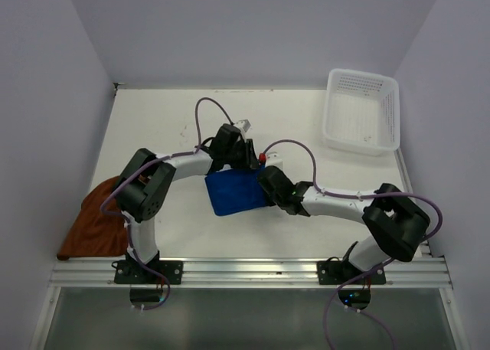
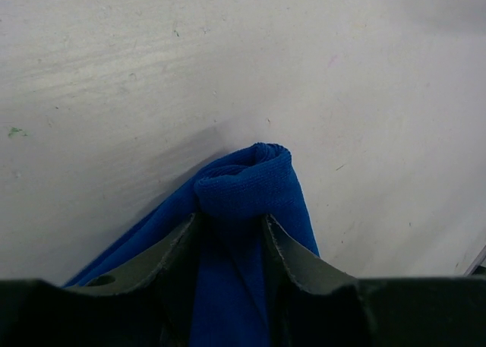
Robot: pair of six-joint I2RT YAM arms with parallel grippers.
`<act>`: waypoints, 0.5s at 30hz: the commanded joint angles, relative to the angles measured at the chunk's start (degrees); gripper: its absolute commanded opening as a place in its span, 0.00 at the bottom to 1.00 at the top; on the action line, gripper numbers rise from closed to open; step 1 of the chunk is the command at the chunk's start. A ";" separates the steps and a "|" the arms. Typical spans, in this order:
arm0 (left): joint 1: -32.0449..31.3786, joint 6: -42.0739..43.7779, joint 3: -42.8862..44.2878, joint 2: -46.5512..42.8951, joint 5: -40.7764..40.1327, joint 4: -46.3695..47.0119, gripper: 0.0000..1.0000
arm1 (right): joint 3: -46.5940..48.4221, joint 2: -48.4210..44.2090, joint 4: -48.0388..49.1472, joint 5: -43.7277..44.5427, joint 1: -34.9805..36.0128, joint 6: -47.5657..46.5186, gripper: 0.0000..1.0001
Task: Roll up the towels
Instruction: Roll the towel
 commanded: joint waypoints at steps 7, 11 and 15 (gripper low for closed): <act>2.05 2.50 0.35 -7.80 1.05 -3.86 0.42 | 5.33 4.18 -9.35 13.62 5.52 -1.00 0.00; 2.22 2.32 -0.18 -9.38 2.63 -3.42 0.42 | 7.00 6.02 -10.76 15.74 7.37 -1.09 0.00; 2.31 1.79 0.08 -9.73 4.65 -2.63 0.43 | 9.19 7.60 -12.60 18.20 9.04 -1.62 0.00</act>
